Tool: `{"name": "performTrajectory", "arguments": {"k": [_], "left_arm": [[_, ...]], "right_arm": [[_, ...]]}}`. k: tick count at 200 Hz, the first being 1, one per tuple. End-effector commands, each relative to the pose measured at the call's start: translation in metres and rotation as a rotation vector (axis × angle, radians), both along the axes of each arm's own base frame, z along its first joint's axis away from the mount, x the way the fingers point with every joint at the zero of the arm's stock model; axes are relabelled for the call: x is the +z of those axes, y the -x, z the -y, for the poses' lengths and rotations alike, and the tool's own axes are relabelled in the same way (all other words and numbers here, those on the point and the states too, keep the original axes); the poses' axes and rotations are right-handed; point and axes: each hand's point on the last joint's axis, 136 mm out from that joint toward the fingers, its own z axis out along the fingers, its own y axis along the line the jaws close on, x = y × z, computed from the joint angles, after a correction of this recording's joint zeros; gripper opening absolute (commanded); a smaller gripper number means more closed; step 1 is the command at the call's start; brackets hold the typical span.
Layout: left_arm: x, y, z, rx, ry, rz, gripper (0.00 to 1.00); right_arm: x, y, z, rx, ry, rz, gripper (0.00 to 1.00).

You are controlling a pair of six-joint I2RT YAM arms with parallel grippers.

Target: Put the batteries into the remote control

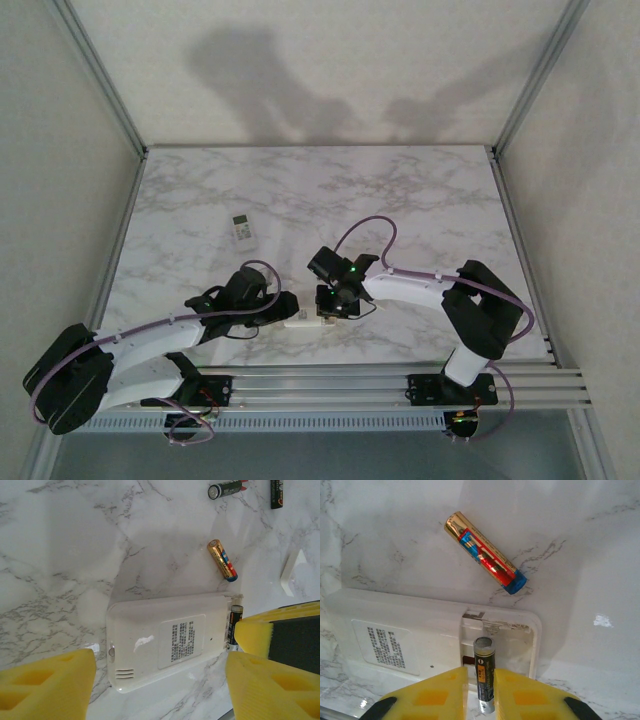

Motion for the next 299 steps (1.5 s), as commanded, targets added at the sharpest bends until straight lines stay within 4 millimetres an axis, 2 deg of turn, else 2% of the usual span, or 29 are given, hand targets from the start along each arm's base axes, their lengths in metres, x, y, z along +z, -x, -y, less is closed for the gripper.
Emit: {"name": "performTrajectory", "arguments": {"k": [1,31,62,88,115,149,171,207,242,262,299], "left_arm": [[-0.004,0.0,0.0,0.011,-0.013,0.001,0.69],[-0.007,0.002,0.002,0.003,-0.018,-0.006,0.69],[-0.012,0.002,0.004,-0.004,-0.03,-0.009,0.69],[-0.015,0.003,0.004,-0.004,-0.04,-0.017,0.68],[-0.019,0.003,0.003,-0.002,-0.047,-0.018,0.68],[-0.021,0.005,0.006,-0.009,-0.04,-0.024,0.67],[-0.022,0.007,0.008,-0.017,-0.041,-0.026,0.66],[-0.024,0.008,0.008,-0.011,-0.04,-0.025,0.63],[-0.024,0.008,0.008,-0.01,-0.042,-0.022,0.63],[-0.024,0.008,0.008,-0.007,-0.042,-0.02,0.63],[-0.025,0.009,0.008,-0.01,-0.047,-0.023,0.62]], "right_arm": [[0.001,0.004,0.001,0.015,0.008,0.008,0.21],[0.001,0.005,0.008,0.011,0.028,0.016,0.2],[-0.007,0.004,0.013,0.026,0.073,0.018,0.21],[-0.012,0.008,0.013,0.024,0.08,-0.004,0.17],[-0.006,0.009,0.01,0.034,0.067,0.004,0.12],[-0.013,0.014,0.018,0.048,0.114,-0.004,0.16],[-0.015,0.021,0.015,0.07,0.115,-0.016,0.15],[0.006,0.015,0.011,0.062,0.071,0.038,0.14],[0.024,0.005,0.022,0.02,0.091,0.115,0.17],[0.018,0.003,0.026,0.0,0.093,0.11,0.18],[0.004,0.01,0.014,0.008,0.055,0.045,0.18]]}}
